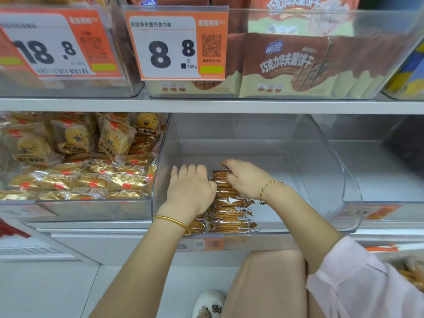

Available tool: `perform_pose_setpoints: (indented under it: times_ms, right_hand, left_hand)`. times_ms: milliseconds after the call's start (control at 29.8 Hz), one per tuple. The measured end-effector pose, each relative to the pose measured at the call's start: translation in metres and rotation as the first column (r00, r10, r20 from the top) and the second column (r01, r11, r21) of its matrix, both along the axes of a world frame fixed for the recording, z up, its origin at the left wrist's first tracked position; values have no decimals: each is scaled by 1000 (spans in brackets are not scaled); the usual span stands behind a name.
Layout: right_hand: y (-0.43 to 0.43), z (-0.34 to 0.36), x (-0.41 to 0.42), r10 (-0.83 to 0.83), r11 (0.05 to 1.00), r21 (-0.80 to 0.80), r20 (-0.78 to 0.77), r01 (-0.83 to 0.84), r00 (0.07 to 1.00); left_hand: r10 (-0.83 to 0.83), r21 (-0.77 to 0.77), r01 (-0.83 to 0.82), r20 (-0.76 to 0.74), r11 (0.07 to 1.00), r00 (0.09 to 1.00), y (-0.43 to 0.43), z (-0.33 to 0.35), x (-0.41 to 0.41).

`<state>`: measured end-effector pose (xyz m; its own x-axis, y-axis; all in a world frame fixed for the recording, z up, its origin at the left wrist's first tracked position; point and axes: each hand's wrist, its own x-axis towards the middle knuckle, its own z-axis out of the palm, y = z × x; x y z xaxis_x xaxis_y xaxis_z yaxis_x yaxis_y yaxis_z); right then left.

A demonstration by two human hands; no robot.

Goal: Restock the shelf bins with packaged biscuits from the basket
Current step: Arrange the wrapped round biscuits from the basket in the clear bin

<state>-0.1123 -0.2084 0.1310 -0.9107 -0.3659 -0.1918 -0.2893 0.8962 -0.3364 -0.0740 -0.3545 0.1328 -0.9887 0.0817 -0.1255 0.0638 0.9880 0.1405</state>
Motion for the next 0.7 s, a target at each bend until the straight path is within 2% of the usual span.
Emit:
perform_pose_setpoints:
  times_ms: [101,268,402,469,603,704]
  right_hand:
    - [10,15,14,-20,998,-64,-44,17,999]
    - [54,50,71,-108,951,-303,-159,55,981]
    - [113,61,134,-296,836,-521,-162,173,942]
    - [145,58,160,-379,782,-581,-152,228,913]
    - [225,26,202,-555,689,-588,-52,424,830]
    - [286,-12,224,-699,653,-400,8,643,715]
  left_hand:
    - [-35,3,35,-54,999,998,8,6,11]
    - [-117,70,137,-232,988,966,40,32,46]
    - [-264,140,363,-461,921,847,97,39,76]
    - [-338,188,482,-503,856,795,136,37,91]
    - [-526,263,667,-444,697,725,220,12,116]
    - [-659,260,753,-368,604,656,270,-23,131]
